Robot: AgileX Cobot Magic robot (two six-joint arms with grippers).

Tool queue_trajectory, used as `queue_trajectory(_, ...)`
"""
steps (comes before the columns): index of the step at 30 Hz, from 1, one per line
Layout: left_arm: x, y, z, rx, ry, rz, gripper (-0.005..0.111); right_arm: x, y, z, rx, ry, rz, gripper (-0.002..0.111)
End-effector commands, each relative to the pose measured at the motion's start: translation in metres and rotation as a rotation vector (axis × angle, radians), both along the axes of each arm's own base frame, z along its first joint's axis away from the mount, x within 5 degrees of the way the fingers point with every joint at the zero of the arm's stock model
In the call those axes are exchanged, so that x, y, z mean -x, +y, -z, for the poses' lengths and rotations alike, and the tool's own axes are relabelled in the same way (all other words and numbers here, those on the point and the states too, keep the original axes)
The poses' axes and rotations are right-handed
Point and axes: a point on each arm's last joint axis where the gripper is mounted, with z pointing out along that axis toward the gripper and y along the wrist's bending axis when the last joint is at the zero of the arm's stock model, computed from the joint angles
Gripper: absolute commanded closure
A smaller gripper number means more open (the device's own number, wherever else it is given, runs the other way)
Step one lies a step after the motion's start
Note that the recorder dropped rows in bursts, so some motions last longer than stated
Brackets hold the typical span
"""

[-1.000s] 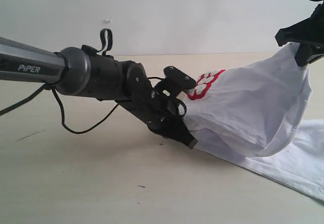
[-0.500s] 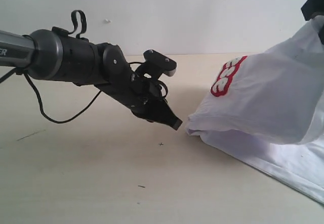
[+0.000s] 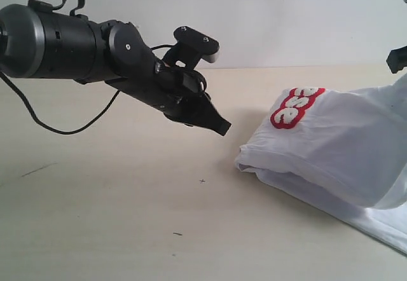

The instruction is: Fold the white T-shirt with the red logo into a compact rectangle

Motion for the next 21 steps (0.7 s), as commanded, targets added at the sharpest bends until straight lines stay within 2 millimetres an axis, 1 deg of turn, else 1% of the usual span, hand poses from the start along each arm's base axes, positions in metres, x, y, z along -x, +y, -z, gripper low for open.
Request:
queue_trajectory(1, 0.0, 0.002, -0.005, 0.007, -0.009, -0.006, 0.107, -0.002, -0.008, -0.002, 0.066, -0.032, 0.045, 0.058)
queue_trajectory(3, 0.0, 0.002, -0.005, 0.007, -0.009, -0.006, 0.107, -0.001, -0.012, -0.004, 0.096, -0.039, 0.084, 0.054)
queue_trajectory(6, 0.0, 0.002, -0.005, 0.007, -0.009, -0.006, 0.107, 0.001, -0.012, -0.007, 0.095, -0.048, 0.102, 0.055)
queue_trajectory(8, 0.0, 0.002, -0.005, 0.009, -0.007, -0.008, 0.107, 0.003, -0.012, -0.012, 0.096, -0.07, 0.101, 0.059)
queue_trajectory(11, 0.0, 0.002, -0.005, 0.009, -0.007, -0.008, 0.107, 0.006, -0.012, -0.022, 0.105, -0.093, 0.106, 0.072)
queue_trajectory(12, 0.0, 0.002, -0.005, 0.008, -0.005, -0.007, 0.107, 0.008, -0.012, -0.027, 0.109, -0.107, 0.108, 0.079)
queue_trajectory(13, 0.0, 0.002, -0.005, 0.008, -0.005, -0.007, 0.107, 0.009, -0.012, -0.028, 0.103, -0.122, 0.107, 0.083)
queue_trajectory(15, 0.0, 0.002, -0.005, 0.008, -0.005, -0.007, 0.107, 0.007, -0.005, -0.03, 0.031, -0.157, 0.071, 0.093)
queue_trajectory(16, 0.0, 0.002, -0.005, 0.008, -0.005, -0.007, 0.107, 0.004, 0.0, -0.027, -0.008, -0.166, 0.015, 0.098)
queue_trajectory(17, 0.0, 0.002, -0.005, 0.008, -0.007, -0.008, 0.107, 0.001, 0.008, -0.021, -0.078, -0.16, -0.04, 0.105)
queue_trajectory(18, 0.0, 0.002, -0.005, 0.009, -0.008, -0.008, 0.107, -0.004, 0.015, -0.013, -0.143, -0.153, -0.118, 0.108)
queue_trajectory(19, 0.0, 0.002, -0.006, 0.012, -0.012, -0.009, 0.107, -0.009, 0.022, -0.002, -0.22, -0.136, -0.148, 0.108)
queue_trajectory(21, -0.001, 0.005, -0.014, 0.022, -0.027, -0.017, 0.107, -0.021, 0.029, 0.024, -0.285, -0.066, -0.203, 0.108)
